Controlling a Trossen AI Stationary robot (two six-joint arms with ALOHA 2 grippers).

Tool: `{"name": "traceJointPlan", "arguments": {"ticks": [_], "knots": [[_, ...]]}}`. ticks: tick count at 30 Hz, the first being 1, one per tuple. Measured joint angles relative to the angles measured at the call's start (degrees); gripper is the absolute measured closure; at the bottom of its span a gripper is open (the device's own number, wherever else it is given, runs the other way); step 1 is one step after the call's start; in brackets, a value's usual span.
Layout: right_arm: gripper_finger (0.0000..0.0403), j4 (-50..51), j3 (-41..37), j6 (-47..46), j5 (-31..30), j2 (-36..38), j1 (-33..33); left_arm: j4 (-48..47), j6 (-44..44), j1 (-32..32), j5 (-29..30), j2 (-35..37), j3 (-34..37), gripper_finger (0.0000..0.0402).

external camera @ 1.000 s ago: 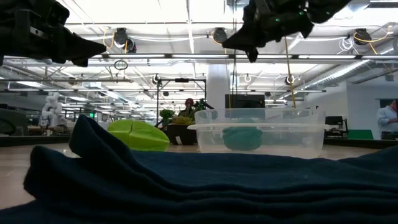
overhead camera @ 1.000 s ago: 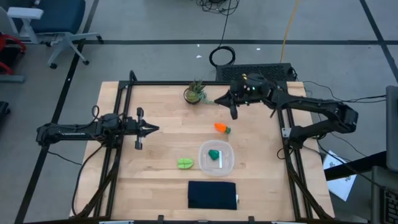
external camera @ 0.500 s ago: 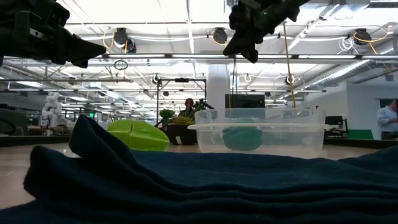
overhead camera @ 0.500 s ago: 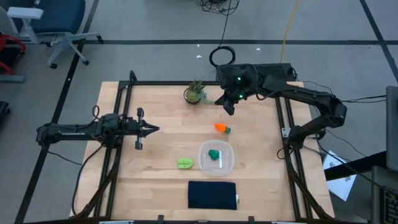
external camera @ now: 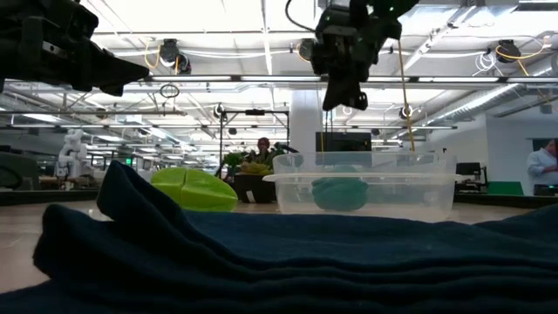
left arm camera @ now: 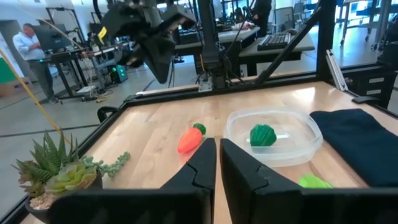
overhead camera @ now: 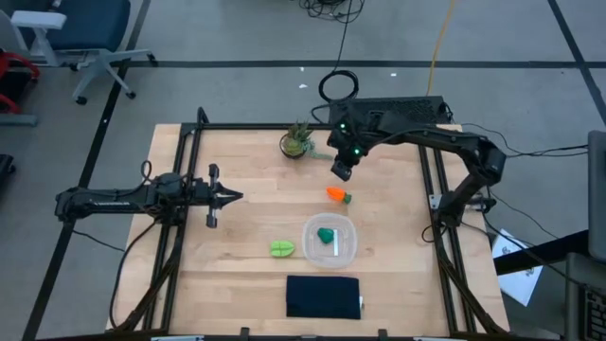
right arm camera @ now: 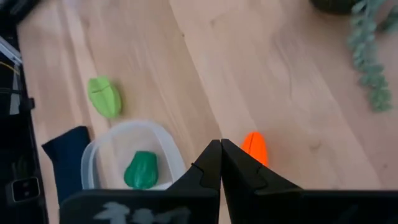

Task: Pick and placing Produce into tupperware
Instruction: Put the orange carrot into the transparent container

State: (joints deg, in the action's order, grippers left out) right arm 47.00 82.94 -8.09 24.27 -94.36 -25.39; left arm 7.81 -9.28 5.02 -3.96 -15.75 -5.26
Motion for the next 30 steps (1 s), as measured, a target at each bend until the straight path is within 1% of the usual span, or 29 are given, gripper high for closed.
{"name": "traceJointPlan", "arguments": {"ticks": [4,10,14,17,19,21,25,27,30], "knots": [[0.0403,0.4,0.03,0.04,0.01,-1.93,0.0,0.0,-0.75,0.0,0.04,0.0,0.0,0.0376],[0.0403,5.39,2.93,1.62,-0.28,-3.56,0.34,-0.48,-1.05,0.0,1.16,0.0,0.0,0.0376],[0.0403,5.32,4.14,2.71,-0.26,-3.73,1.27,-0.83,-1.07,0.0,2.53,0.0,0.0,0.0376],[0.0394,5.17,4.24,3.19,-0.28,-3.74,1.88,-0.87,-1.07,0.0,2.55,0.0,0.0,0.0376],[0.0379,5.19,4.24,3.4,-0.28,-3.74,2.24,-0.9,-1.05,0.0,2.55,0.0,0.0,0.0376],[0.0356,5.14,4.24,4.78,-0.31,-3.74,2.73,-0.9,-1.05,0.0,2.55,0.0,0.0,0.0376],[0.0291,4.16,4.24,6.56,-0.66,-3.74,3.86,-0.89,-1.03,0.0,2.55,0.0,0.0,0.0376],[0.0255,3.86,4.23,7.37,-3.24,-3.74,4.49,-0.9,-0.98,0.0,2.55,0.0,0.0,0.0376],[0.0205,3.83,4.24,8.92,-9.91,-3.74,5.23,-0.9,-0.92,0.0,2.55,0.0,0.0,0.0376]]}}
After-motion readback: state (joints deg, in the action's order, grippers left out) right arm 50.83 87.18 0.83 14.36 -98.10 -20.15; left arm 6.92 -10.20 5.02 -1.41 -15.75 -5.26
